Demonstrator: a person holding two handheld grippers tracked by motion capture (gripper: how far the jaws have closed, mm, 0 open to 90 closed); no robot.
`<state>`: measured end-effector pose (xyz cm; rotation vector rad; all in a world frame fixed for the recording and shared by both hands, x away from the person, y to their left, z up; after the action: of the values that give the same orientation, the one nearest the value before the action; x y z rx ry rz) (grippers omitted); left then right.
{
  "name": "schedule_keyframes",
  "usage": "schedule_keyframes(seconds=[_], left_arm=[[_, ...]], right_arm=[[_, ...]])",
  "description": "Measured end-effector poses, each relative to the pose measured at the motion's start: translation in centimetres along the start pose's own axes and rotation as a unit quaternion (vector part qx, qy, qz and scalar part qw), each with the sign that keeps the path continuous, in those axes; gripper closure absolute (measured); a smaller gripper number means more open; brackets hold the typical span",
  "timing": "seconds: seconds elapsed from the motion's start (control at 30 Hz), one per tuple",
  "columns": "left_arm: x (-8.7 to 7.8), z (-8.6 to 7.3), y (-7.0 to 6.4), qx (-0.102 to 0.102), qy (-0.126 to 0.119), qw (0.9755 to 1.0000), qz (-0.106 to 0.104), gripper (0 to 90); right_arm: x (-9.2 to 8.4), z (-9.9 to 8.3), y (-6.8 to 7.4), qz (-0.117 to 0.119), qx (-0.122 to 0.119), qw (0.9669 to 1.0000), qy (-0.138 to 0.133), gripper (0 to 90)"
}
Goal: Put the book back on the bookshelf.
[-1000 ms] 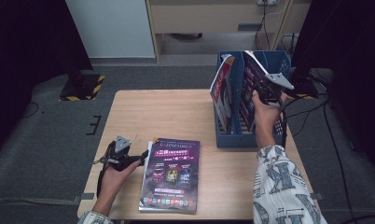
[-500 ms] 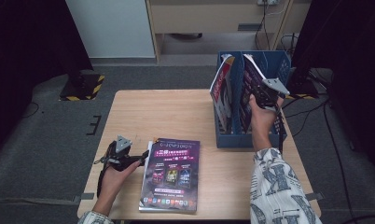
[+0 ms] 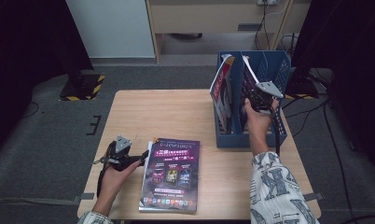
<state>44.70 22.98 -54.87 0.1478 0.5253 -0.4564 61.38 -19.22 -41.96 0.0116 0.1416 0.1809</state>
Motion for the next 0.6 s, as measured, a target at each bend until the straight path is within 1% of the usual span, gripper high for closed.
schedule_keyframes(seconds=[0.13,0.3,0.47,0.53,0.57,0.6], left_arm=[[0.00,0.00,0.02,0.000,0.000,1.0000,0.000,8.4],[-0.03,0.04,0.04,0.000,-0.001,1.0000,0.000,8.5],[-0.06,0.07,0.08,-0.001,-0.002,1.0000,0.001,8.5],[-0.05,0.07,0.10,-0.001,-0.002,1.0000,0.001,8.5],[-0.05,0.06,0.10,-0.002,-0.002,1.0000,0.001,8.5],[-0.05,0.06,0.10,-0.002,-0.002,1.0000,0.001,8.5]], right_arm=[[0.06,0.12,0.14,-0.009,-0.028,0.9996,0.004,82.5],[0.15,0.11,0.20,-0.016,-0.053,0.9984,0.010,82.6],[0.29,0.14,0.33,-0.021,-0.078,0.9966,0.015,82.5],[0.34,0.11,0.33,-0.024,-0.084,0.9960,0.015,82.6],[0.36,0.03,0.40,-0.024,-0.092,0.9954,0.016,82.5],[0.36,0.03,0.40,-0.024,-0.092,0.9954,0.016,82.5]])
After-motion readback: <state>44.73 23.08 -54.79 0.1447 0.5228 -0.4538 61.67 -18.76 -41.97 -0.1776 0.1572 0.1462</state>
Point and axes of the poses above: each handheld gripper's, and its own axes: x roughly forward along the jaws, z roughly out of its top, y roughly to its left, the point moved 9 cm from there along x, roughly forward along the jaws, and after that the axes turned 3 degrees about -y, right-handed, at the moved point
